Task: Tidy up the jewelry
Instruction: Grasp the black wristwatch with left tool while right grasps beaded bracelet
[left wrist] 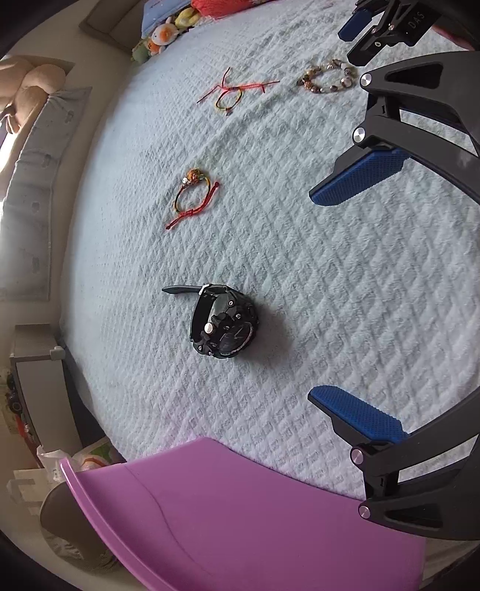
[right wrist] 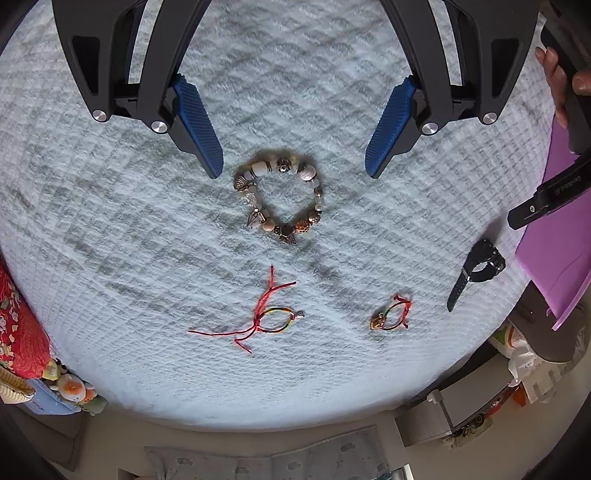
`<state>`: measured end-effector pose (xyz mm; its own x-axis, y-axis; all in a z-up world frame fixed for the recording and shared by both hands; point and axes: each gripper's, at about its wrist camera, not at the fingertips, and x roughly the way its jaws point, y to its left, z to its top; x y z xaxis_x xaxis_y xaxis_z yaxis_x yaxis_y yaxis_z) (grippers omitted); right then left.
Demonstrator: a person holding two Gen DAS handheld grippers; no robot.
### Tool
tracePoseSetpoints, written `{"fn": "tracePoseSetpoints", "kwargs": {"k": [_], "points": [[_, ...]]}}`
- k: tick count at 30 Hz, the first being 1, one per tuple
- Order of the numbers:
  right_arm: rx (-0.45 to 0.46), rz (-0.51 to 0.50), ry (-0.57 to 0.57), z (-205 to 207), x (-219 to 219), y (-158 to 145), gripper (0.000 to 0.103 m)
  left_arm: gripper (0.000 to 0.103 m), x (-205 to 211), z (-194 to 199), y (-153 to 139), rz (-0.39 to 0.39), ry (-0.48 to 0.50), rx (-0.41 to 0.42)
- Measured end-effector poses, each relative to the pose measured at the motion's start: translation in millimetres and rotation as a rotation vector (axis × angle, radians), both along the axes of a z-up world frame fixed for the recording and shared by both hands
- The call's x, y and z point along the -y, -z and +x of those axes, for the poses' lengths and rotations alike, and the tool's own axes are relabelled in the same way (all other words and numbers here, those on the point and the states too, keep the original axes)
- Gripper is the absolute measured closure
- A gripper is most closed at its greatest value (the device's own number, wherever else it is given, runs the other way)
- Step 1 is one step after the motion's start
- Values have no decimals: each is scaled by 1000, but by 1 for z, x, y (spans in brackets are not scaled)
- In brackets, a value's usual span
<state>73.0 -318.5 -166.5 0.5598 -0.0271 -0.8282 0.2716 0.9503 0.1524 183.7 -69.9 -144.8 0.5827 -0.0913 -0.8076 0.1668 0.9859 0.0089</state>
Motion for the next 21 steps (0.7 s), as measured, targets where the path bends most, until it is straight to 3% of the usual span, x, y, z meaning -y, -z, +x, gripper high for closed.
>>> {"fn": "tracePoseSetpoints", "kwargs": {"k": [7,21], "points": [[-9,-10,42,14,5,28,27,7,-3,23,22,-18,-25,29],[6,-77,66,31,1,44,21,7,-2,65,48,-16,-35,5]]}}
